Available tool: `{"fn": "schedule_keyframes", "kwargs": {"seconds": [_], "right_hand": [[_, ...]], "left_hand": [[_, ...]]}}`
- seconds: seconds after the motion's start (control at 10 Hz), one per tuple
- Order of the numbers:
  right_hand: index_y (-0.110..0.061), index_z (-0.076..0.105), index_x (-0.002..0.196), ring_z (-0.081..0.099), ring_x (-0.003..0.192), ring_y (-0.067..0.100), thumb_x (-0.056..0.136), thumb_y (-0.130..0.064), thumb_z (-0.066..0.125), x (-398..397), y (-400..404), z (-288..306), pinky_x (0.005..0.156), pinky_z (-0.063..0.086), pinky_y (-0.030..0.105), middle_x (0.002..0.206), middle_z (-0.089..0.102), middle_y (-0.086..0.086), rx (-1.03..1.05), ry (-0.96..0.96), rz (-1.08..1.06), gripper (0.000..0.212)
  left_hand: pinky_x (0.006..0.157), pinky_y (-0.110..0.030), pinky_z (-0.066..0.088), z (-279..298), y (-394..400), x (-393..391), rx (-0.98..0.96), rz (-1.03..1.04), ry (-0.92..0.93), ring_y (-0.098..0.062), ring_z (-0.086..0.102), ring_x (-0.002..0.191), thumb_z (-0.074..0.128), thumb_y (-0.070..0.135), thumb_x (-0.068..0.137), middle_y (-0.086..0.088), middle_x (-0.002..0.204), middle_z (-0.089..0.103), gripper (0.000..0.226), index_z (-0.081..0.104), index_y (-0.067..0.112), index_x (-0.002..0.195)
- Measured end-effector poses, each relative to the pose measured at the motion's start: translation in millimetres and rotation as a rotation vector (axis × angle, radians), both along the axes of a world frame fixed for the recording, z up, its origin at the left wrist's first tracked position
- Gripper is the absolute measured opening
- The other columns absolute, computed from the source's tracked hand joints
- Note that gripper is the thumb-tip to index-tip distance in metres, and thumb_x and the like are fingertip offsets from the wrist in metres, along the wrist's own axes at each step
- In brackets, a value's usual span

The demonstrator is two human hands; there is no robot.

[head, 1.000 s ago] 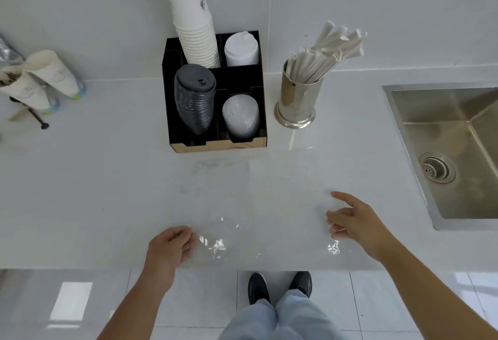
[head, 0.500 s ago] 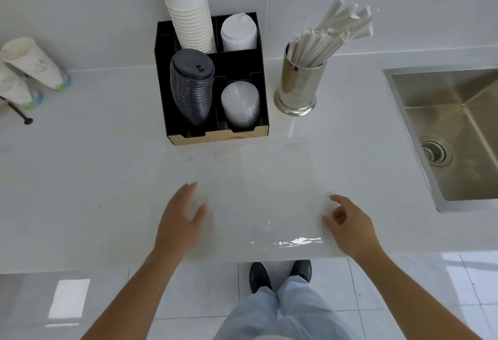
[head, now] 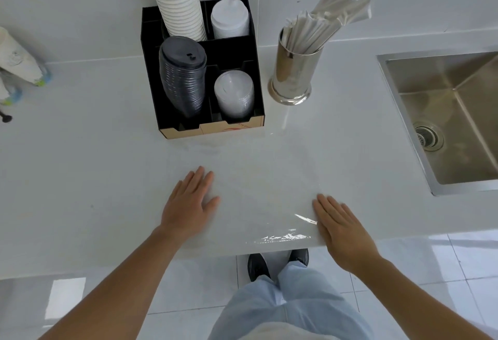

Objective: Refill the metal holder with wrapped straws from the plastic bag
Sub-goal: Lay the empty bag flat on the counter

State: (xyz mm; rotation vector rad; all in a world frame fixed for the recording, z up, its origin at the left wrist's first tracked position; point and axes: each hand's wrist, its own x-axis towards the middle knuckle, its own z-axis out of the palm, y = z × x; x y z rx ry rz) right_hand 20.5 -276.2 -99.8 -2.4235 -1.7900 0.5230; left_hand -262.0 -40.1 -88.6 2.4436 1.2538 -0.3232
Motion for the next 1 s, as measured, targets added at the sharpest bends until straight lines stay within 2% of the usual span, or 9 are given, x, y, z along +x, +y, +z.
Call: {"fn": "schedule_keyframes", "kwargs": {"seconds": [0.5,0.6,0.7,0.8,0.9,1.0], "right_hand": [[-0.011,0.048,0.14,0.045,0.134,0.027,0.103,-0.04,0.01,-3.1,-1.9,9.0,0.108,0.039,0.045,0.148,0.046,0.005,-0.041,0.027,0.018,0.061],[-0.01,0.05,0.139,0.046,0.133,0.029,0.101,-0.037,0.023,-1.8,-1.6,6.6,0.107,0.039,0.046,0.147,0.047,0.006,-0.024,0.027,0.022,0.054],[-0.009,0.049,0.139,0.045,0.134,0.033,0.092,-0.019,0.05,-2.3,0.5,7.7,0.109,0.037,0.046,0.148,0.045,0.007,0.0,0.067,0.027,0.048],[-0.016,0.043,0.145,0.035,0.142,0.022,0.095,-0.016,0.054,-4.4,7.7,24.2,0.111,0.028,0.028,0.153,0.036,-0.004,-0.033,0.173,-0.062,0.051],[-0.022,0.048,0.141,0.046,0.134,0.014,0.095,-0.023,0.056,-4.4,23.7,48.6,0.103,0.029,0.014,0.142,0.048,-0.01,-0.028,0.38,-0.296,0.047],[-0.023,0.059,0.132,0.059,0.119,0.013,0.093,-0.023,0.061,2.1,46.6,74.7,0.098,0.037,0.018,0.128,0.064,-0.005,0.069,0.516,-0.472,0.038]], "left_hand": [[0.121,-0.033,0.001,1.3,-0.6,-10.3,-0.006,-0.001,-0.005,-0.013,-0.005,0.15,0.002,0.067,0.079,0.005,0.164,-0.004,0.086,0.005,0.027,0.155],[0.121,-0.033,0.001,4.0,-0.4,-10.1,-0.009,-0.003,0.005,-0.014,-0.006,0.15,0.001,0.066,0.079,0.004,0.164,-0.004,0.086,0.004,0.027,0.155],[0.122,-0.034,0.003,6.8,-1.5,-11.0,-0.026,0.017,-0.021,-0.014,-0.003,0.151,0.01,0.065,0.083,0.004,0.164,-0.001,0.082,0.009,0.026,0.155],[0.122,-0.035,0.006,10.8,-1.6,-6.8,-0.05,0.05,-0.045,-0.015,0.001,0.151,0.034,0.052,0.096,0.003,0.164,0.005,0.068,0.015,0.023,0.154],[0.12,-0.033,0.018,20.3,-0.8,0.9,-0.105,0.145,-0.142,-0.015,0.016,0.148,0.047,0.04,0.096,0.002,0.162,0.018,0.062,0.027,0.021,0.151],[0.116,-0.029,0.022,39.3,0.0,13.8,-0.105,0.165,-0.264,-0.014,0.026,0.145,0.05,0.034,0.097,0.002,0.159,0.028,0.056,0.034,0.02,0.149]]}}
